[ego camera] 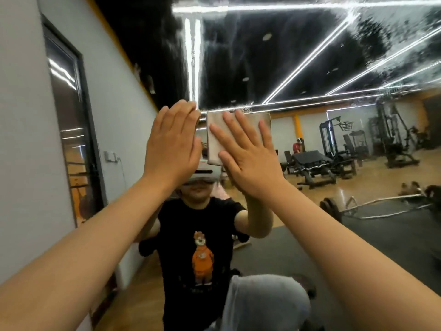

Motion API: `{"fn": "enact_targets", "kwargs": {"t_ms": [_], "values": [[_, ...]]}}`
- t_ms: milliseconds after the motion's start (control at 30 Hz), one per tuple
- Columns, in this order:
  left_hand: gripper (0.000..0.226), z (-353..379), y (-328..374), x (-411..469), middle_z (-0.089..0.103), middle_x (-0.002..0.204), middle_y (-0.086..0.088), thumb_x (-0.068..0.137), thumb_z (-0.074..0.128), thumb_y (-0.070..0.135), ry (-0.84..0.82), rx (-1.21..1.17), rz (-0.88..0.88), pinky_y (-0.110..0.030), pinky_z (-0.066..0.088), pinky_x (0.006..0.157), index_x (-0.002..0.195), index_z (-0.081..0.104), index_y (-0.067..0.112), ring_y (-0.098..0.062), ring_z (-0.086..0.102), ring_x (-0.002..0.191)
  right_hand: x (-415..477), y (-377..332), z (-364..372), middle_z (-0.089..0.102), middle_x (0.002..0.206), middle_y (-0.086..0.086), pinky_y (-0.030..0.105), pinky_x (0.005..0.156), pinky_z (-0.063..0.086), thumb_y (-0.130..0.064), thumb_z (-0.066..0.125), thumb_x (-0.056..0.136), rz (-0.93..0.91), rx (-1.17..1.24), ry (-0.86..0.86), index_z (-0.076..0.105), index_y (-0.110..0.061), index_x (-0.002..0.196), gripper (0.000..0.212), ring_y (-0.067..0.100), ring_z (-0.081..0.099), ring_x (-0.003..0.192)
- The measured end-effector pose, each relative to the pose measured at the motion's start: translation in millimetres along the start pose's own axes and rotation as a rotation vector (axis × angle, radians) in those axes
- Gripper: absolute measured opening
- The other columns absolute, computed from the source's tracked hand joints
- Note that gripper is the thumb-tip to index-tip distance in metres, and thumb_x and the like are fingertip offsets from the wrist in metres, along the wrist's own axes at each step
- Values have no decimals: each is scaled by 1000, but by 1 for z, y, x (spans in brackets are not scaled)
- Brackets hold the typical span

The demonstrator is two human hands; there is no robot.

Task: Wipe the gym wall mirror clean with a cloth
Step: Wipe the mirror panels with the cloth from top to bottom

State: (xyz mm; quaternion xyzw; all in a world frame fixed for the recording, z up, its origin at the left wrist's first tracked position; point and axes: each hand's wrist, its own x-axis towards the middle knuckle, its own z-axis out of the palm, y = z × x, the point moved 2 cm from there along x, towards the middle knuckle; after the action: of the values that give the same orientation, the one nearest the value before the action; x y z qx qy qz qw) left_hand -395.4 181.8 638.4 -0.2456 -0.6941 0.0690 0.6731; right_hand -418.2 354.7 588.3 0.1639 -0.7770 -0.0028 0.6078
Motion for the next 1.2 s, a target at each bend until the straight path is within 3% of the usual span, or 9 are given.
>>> {"fn": "enact_targets", "kwargs": {"t_ms": [267,367,500,567,667,767,967,1200], "values": [[50,1,1,-3,46,148,-11,94,36,24,5,-34,-18,-35,7,122,140,48,7,-26,37,141,-73,-2,15,10,167,0,55,120,10,-39,20,105,-124,5,17,20,-29,158,54,21,6,154],[52,1,-1,-3,39,154,-10,96,33,25,27,-75,-54,-36,5,124,143,45,8,-24,29,146,-50,3,10,9,167,-1,54,121,9,-41,20,105,-170,-4,5,19,-30,158,54,21,6,154],[60,1,-10,-2,27,162,-5,98,27,36,78,-169,-271,-31,-5,124,151,34,10,-17,15,152,6,7,2,8,167,-4,53,121,8,-47,9,105,-145,9,20,14,-35,158,54,18,3,154],[61,0,-12,-1,32,159,-5,97,28,40,50,-142,-296,-32,-5,124,149,40,10,-17,21,150,39,8,-4,8,167,-5,53,120,7,-48,6,105,-141,6,35,12,-37,157,54,18,1,154],[49,-12,-16,13,56,138,-5,97,34,41,53,-27,-270,-38,11,121,131,55,12,-19,45,132,83,11,-18,11,166,-4,53,120,4,-49,8,104,-151,9,38,14,-37,157,54,18,2,154],[40,-22,-36,57,60,121,-2,95,38,38,94,-35,-245,-34,25,111,124,55,15,-17,49,115,111,18,-26,12,166,-4,55,119,8,-50,10,104,-152,11,37,15,-38,157,55,19,3,154],[61,-18,-78,191,36,156,-5,95,29,37,40,-97,-119,-26,5,120,149,37,12,-18,27,146,143,31,-37,16,166,-4,52,118,12,-45,22,104,-237,-24,51,18,-34,158,55,20,12,153],[64,-19,-135,317,18,164,-9,97,26,33,47,-13,-131,-32,-1,123,156,21,9,-21,11,153,238,57,-69,15,166,-4,49,122,3,-45,17,105,-232,-77,9,19,-34,158,53,19,10,153]]}}
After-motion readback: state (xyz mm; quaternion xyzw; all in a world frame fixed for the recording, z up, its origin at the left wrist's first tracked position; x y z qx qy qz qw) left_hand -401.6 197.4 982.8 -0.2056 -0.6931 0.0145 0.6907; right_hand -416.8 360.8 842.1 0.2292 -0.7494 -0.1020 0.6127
